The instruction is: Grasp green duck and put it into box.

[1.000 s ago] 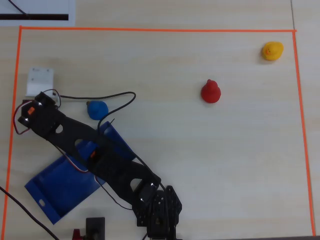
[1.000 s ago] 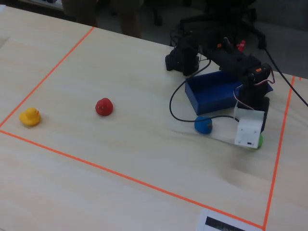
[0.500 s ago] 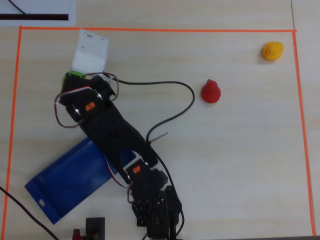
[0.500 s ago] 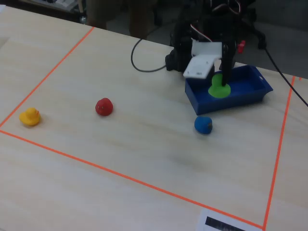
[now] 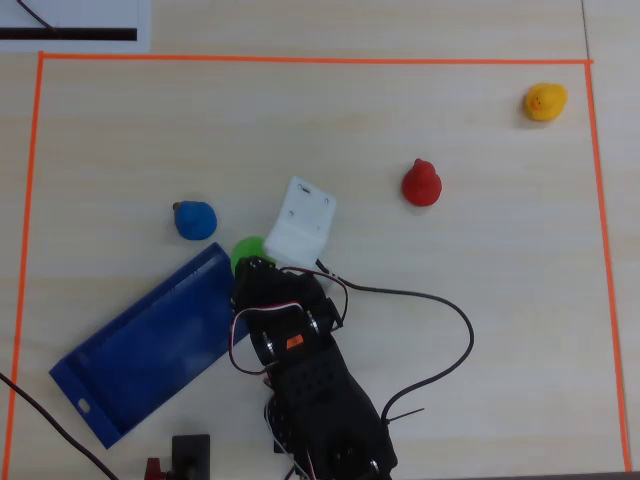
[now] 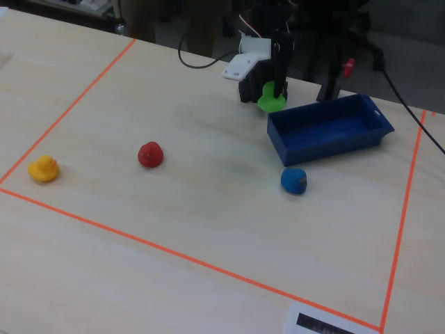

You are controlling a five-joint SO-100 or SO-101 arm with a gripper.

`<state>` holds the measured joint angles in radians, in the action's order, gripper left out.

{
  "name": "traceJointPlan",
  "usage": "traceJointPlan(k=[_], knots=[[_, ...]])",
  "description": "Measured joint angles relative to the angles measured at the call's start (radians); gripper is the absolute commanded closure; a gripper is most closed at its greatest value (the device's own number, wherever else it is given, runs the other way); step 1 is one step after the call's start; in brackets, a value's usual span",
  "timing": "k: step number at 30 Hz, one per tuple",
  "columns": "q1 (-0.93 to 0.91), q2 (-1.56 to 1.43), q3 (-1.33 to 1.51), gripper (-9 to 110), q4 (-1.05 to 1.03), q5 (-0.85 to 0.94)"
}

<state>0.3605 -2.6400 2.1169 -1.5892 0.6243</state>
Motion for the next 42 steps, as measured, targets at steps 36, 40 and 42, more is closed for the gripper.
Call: traceJointPlan(k=[36, 40, 42], knots=[[0.565, 0.503, 0.011, 74, 0.179, -0.021], [0.549, 0.469, 0.008, 66, 0.173, 0.0], [0.505, 0.442, -0.021, 66, 0.143, 0.021]])
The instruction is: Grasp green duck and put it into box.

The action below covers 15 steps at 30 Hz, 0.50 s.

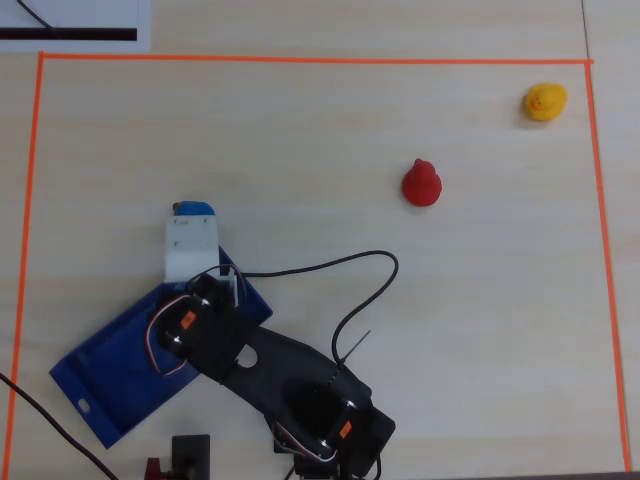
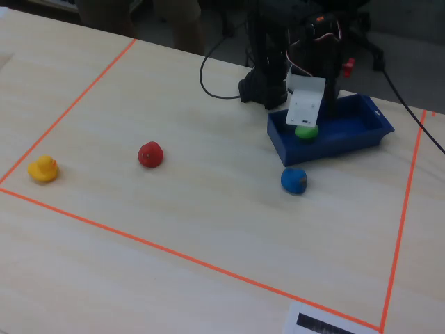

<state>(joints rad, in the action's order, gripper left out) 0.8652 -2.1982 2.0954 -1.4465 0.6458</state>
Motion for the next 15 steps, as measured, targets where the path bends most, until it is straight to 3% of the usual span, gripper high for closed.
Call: traceJointPlan(k=[7, 15], knots=[[-0.219, -0.152, -0.216, 65, -0.146, 0.149], [-0.624, -0.499, -0.152, 64, 0.081, 0.396]])
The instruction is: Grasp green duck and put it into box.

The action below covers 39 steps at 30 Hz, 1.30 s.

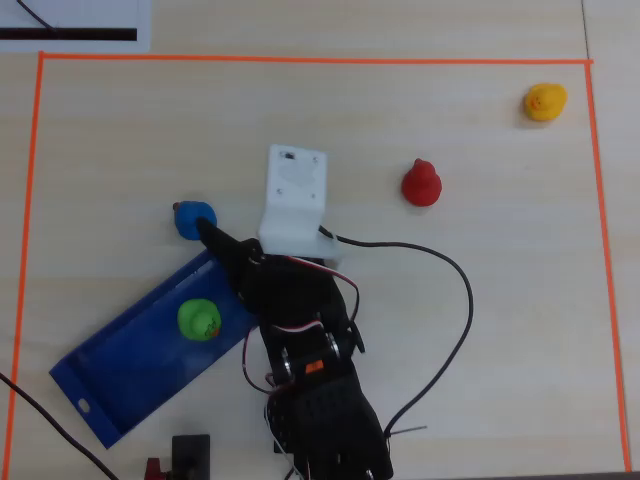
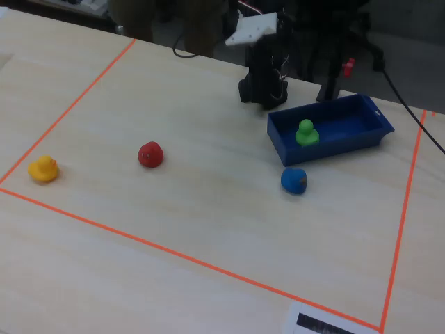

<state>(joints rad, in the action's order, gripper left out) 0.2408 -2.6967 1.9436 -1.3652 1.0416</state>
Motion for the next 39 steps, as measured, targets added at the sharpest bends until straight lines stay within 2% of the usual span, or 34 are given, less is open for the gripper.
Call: traceJointPlan(k=[5, 13, 19, 23, 25, 27, 39], knots=[[-0.152, -0.255, 0.212, 63, 0.179, 0.106], [-0.288, -0.583, 0.634, 61, 0.394, 0.245], [-0.313, -0.604, 0.868, 63, 0.492, 0.256], [-0.316, -0.609, 1.028, 70, 0.529, 0.256], [-0.325, -0.607, 1.112, 82, 0.531, 0.256], [-0.328, -0.607, 1.166, 101, 0.515, 0.253], [-0.282, -0.621, 1.173, 101, 0.101, 0.241]])
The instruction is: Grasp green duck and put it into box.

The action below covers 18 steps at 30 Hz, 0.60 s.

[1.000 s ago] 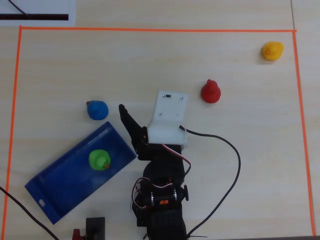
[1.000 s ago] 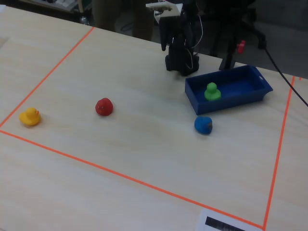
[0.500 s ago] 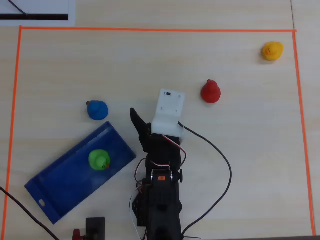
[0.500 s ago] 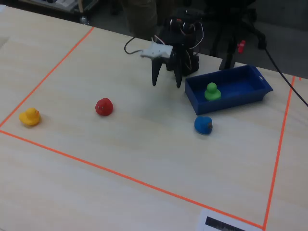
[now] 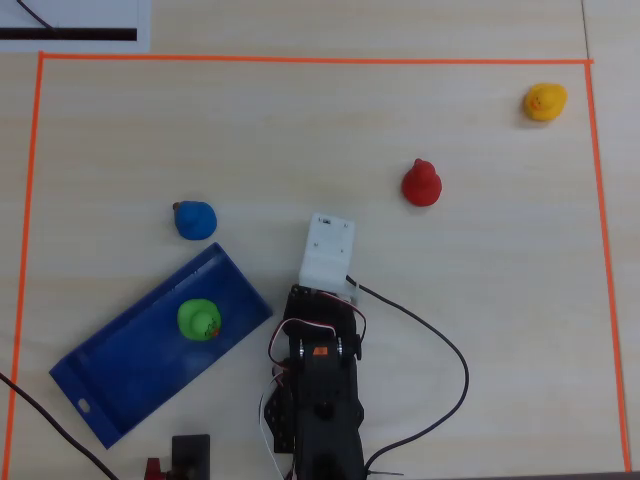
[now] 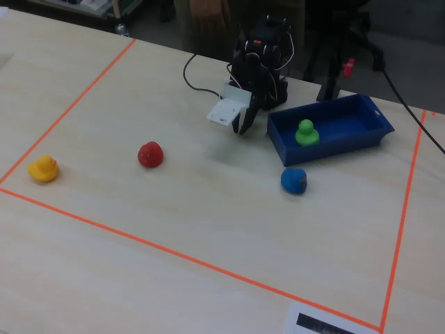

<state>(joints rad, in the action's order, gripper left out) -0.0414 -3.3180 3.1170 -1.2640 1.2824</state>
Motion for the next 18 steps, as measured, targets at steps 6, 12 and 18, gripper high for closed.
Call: traceJointPlan(k=[6, 12, 18], knots=[[-0.009, -0.005, 0.0, 96, -0.025, -0.006], [-0.008, -0.005, 0.0, 96, -0.025, -0.006], [-0.008, -0.005, 0.0, 96, -0.025, -0.006]])
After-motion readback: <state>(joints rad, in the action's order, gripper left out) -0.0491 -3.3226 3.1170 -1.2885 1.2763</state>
